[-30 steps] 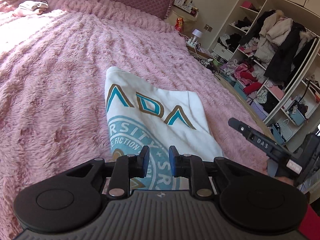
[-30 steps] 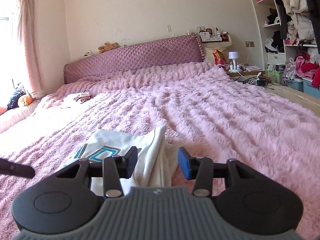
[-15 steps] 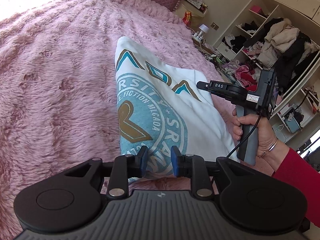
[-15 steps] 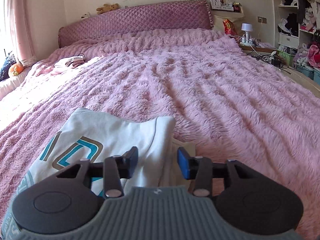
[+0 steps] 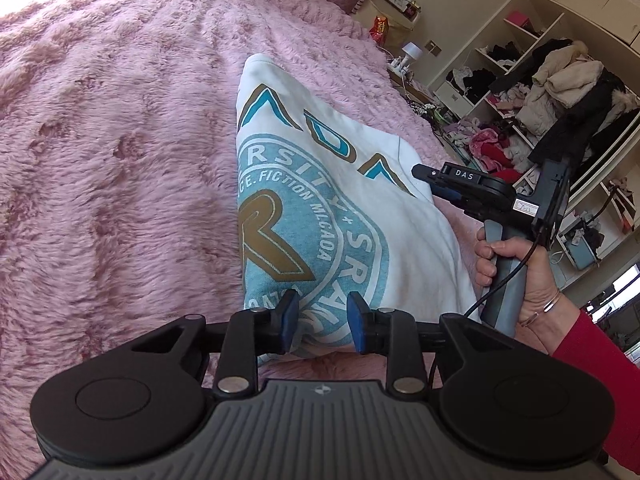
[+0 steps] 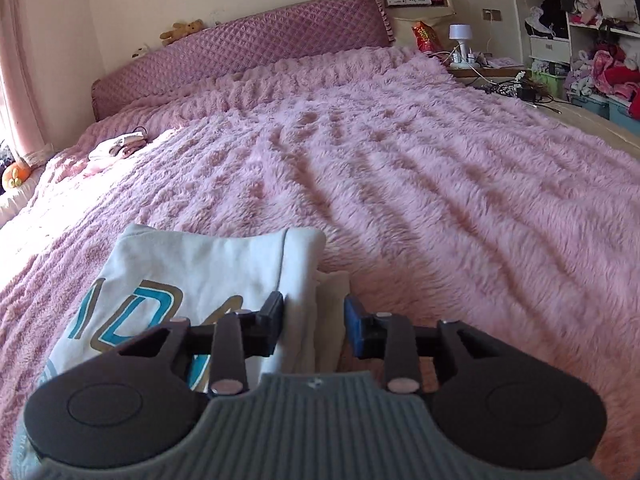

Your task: Fold small clothes

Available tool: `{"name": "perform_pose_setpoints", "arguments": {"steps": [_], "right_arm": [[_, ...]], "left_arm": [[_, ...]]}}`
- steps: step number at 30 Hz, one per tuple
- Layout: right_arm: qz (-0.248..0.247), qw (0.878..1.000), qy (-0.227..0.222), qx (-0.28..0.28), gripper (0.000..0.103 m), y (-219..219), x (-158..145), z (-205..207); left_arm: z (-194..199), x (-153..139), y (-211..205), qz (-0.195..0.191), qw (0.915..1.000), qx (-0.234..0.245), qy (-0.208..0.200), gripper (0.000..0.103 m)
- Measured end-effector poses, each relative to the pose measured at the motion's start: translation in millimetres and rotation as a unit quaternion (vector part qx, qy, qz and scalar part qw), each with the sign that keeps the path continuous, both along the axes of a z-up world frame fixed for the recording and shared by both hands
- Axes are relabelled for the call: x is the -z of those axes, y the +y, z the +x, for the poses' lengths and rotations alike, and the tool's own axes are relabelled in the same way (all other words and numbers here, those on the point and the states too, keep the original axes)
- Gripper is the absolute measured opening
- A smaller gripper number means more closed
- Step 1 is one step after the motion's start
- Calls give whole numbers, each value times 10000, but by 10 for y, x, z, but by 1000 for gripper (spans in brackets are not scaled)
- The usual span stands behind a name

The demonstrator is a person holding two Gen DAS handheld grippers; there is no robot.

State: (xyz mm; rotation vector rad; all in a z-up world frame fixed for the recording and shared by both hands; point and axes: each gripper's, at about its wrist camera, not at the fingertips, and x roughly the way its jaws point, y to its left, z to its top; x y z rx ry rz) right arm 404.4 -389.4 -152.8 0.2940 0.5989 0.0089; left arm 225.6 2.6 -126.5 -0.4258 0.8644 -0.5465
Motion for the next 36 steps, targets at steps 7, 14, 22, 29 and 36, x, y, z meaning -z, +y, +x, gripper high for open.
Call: {"name": "perform_pose_setpoints", "arguments": {"steps": [7, 14, 22, 29, 36], "right_arm": [[458, 9981, 30, -423, 35, -238, -213, -1040], [180, 9986, 230, -439, 43, 14, -42, -1788], [312, 9985, 320, -304, 44, 196, 19, -1813], [77, 9987, 379, -333, 5, 272, -18, -1801], [-7, 9983, 423, -405, 0, 259, -41, -1815]], "left_arm": [[-355, -199, 80, 1049, 9917, 152, -722, 45], [-495, -140, -149, 2128, 9692, 502, -1134, 46], [-382, -58, -324, 2564, 9592, 540, -1061, 29], [-499, -109, -372, 2547, 9573, 466, -1283, 10], [-469, -162, -376, 2502, 9603, 332, -1187, 12]]}}
